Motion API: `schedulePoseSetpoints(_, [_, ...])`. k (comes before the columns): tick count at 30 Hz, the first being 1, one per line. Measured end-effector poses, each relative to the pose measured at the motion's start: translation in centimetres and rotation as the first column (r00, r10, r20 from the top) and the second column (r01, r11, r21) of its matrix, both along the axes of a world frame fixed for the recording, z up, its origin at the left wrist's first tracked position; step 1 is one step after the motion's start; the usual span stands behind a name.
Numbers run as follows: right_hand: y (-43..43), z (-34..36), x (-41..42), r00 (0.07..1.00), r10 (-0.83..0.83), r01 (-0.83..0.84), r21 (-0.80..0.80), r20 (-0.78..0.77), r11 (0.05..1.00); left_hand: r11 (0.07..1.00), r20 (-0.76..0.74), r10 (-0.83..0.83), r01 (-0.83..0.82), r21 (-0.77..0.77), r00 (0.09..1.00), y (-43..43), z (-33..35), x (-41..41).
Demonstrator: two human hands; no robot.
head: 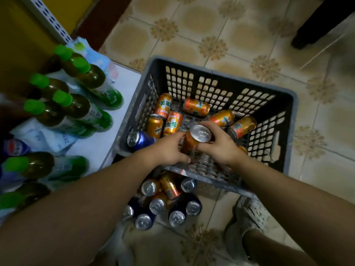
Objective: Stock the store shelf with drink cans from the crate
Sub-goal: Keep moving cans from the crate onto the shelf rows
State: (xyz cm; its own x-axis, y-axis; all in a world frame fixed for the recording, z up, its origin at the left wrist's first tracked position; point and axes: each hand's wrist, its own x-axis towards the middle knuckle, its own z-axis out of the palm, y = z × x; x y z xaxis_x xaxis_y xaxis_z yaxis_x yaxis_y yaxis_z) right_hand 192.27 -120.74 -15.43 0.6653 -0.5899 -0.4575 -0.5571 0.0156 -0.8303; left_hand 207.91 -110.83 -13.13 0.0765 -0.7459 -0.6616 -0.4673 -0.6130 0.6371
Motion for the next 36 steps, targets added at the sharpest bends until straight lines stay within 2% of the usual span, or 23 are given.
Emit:
schedulePoseSetpoints(5, [1.8,11.2,1.7,0.958,-0.178,0.185,-0.01,0.223,0.983,0.956,-0.127,0.235,-0.253,-0.15,0.964,2.7,9.4,-0.6])
schedulePoseSetpoints(11, [6.7,25.7,4.4,0.863,-0.213,0.278,-0.079,0.457,0.957,0.814,-0.161,0.401,-0.432,-0.389,0.902,8.9,23.3,-0.5])
schedulePoseSetpoints(16, [13.3,36.1,6.8,0.827,-0.071,0.208,-0.186,0.558,0.96,0.649,-0.173,0.516,-0.514,-0.56,0.839,16.4,32.8,-0.4])
schedulePoseSetpoints(19, [18.0,41.2,8.6,0.816,0.065,0.138,-0.303,0.575,0.943,0.536,-0.158,0.61,-0.551,-0.639,0.777,21.5,36.9,0.0])
schedulePoseSetpoints(26, [29.7,47.2,14.0,0.746,0.35,-0.113,-0.41,0.566,0.905,0.355,-0.093,0.814,-0.618,-0.701,0.574,34.3,42.0,1.5])
schedulePoseSetpoints(31, [36.8,47.9,17.6,0.684,0.497,-0.28,-0.436,0.534,0.855,0.365,0.056,0.898,-0.667,-0.649,0.436,42.7,42.6,3.5])
schedulePoseSetpoints(34, [39.3,47.5,19.7,0.66,0.551,-0.356,-0.433,0.511,0.828,0.428,0.251,0.903,-0.673,-0.603,0.349,46.7,42.0,4.8])
schedulePoseSetpoints(36, [40.5,47.2,21.0,0.65,0.575,-0.386,-0.436,0.496,0.813,0.513,0.439,0.849,-0.663,-0.545,0.296,48.8,41.5,5.6])
